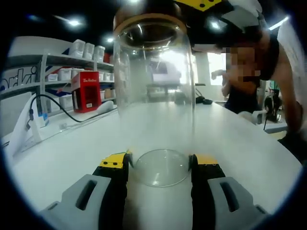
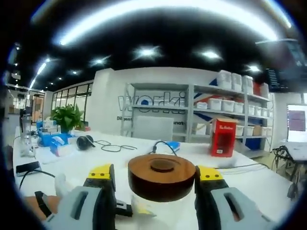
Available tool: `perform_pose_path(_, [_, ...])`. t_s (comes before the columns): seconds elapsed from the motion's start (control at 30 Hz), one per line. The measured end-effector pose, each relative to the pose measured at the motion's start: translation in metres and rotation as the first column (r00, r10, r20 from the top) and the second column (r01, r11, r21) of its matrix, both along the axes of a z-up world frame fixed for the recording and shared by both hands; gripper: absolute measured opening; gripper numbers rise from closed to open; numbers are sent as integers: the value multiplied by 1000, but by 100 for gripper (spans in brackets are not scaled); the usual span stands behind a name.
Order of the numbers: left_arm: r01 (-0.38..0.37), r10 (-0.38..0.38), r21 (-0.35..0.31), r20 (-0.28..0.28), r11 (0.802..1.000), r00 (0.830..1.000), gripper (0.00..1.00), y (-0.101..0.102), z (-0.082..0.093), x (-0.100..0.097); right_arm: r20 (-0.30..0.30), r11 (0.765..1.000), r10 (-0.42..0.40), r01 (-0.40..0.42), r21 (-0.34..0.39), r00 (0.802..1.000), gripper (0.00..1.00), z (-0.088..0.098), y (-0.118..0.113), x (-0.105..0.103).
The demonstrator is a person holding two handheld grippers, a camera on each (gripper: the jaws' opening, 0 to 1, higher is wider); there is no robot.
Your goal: Clamp the coffee can twist off the lid put the lid on the table pick up the lid cover the can tighten the lid
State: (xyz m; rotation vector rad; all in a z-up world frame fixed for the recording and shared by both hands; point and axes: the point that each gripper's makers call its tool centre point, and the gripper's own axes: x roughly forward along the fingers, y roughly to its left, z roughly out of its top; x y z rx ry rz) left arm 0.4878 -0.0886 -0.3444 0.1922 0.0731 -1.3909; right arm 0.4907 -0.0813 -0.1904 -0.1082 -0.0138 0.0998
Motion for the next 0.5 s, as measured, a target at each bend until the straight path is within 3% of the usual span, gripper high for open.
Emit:
perform_pose_path(0.07, [0,0,0,0,1000,1000,43,0,0,0,13,996,61,-60,-68,998,67,4,1,1])
perform_pose_path(0.13, [0,0,0,0,1000,1000,43,0,0,0,28,975,183,-178,-131,983,73,6,5,4])
perform_pose_path(0.17, [0,0,0,0,1000,1000,43,0,0,0,28,957,271,-266,-111,962,72,7,9,3])
perform_pose_path(0.23, [0,0,0,0,1000,1000,43,1,0,0,71,901,433,-431,-39,899,69,17,13,-3])
perform_pose_path(0.27, [0,0,0,0,1000,1000,43,1,0,-1,65,865,502,-501,-39,862,69,19,12,-5])
perform_pose_path(0.3, [1,-1,0,0,1000,1000,43,1,0,0,24,839,543,-541,-62,840,69,16,10,-5])
perform_pose_path(0.33, [2,-2,0,-1,1000,1000,43,1,0,-1,-25,840,532,-531,-110,847,70,13,0,-1])
perform_pose_path(0.37, [4,-4,0,-1,1000,1000,43,1,0,0,-57,812,552,-552,-187,832,70,12,-6,3])
perform_pose_path(0.4, [5,-5,0,-2,1000,1000,43,1,0,0,-67,782,590,-590,-203,805,70,12,-7,3])
perform_pose_path(0.43, [5,-5,0,-2,1000,1000,43,1,0,0,-64,781,595,-595,-190,801,70,14,-8,4])
perform_pose_path(0.47, [5,-5,0,-2,1000,1000,43,1,0,0,-39,740,655,-651,-168,755,69,19,-9,5])
perform_pose_path(0.5, [5,-5,0,-2,1000,1000,43,1,0,0,-3,680,727,-721,-135,686,69,25,-6,1])
